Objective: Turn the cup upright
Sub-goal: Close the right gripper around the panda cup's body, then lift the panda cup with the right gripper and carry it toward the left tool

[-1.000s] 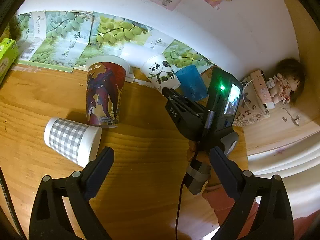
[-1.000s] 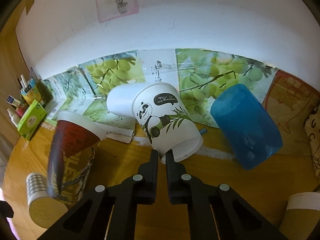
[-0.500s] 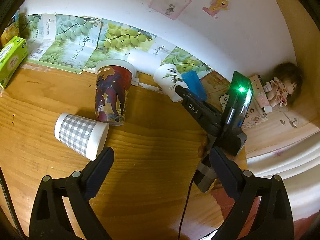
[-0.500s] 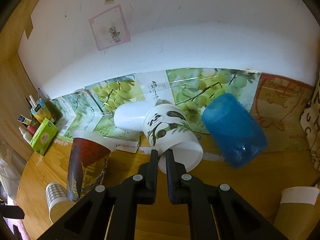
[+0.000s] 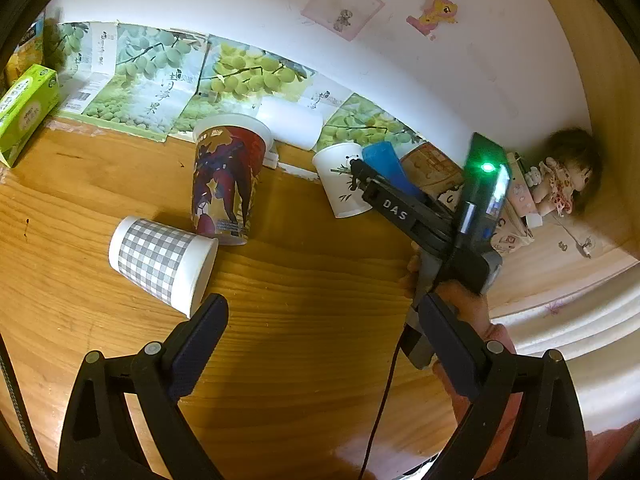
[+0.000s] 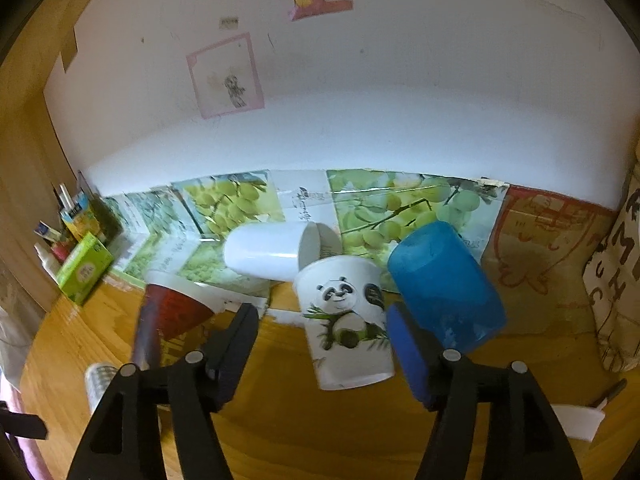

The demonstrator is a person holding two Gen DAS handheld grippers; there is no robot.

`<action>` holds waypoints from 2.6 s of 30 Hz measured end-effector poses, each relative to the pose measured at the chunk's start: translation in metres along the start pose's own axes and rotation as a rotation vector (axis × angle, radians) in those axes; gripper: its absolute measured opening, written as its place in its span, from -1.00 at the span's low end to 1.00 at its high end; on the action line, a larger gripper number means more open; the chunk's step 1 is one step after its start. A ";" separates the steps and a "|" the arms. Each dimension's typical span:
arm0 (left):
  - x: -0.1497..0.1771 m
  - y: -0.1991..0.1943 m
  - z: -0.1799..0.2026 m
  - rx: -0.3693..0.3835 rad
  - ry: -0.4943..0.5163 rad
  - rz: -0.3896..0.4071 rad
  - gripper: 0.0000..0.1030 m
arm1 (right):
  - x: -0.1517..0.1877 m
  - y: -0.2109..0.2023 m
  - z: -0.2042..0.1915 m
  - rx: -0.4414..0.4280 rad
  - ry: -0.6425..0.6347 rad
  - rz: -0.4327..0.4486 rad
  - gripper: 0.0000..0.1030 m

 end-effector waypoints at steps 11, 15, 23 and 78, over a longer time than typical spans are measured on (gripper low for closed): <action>-0.002 -0.002 -0.006 -0.017 -0.024 0.014 0.89 | 0.020 0.035 0.011 -0.010 0.074 -0.117 0.33; -0.003 -0.001 -0.006 -0.022 -0.025 0.012 0.89 | 0.022 0.038 0.011 -0.014 0.090 -0.130 0.05; -0.001 -0.002 -0.004 -0.030 -0.014 0.010 0.89 | 0.030 0.022 0.003 -0.052 0.112 -0.153 0.03; 0.153 -0.011 -0.044 -0.314 0.034 -0.138 0.89 | 0.248 -0.180 -0.120 -0.288 0.154 -0.332 0.27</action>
Point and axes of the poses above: each gripper's, at about its wrist camera, not at the fingertips, and y roughly the way its jaws point, z to its right, x to its underside, the point moved 6 cm from there along y, roughly the way its jaws point, and after that the axes turned 5 degrees about -y, right-handed, at the moved point
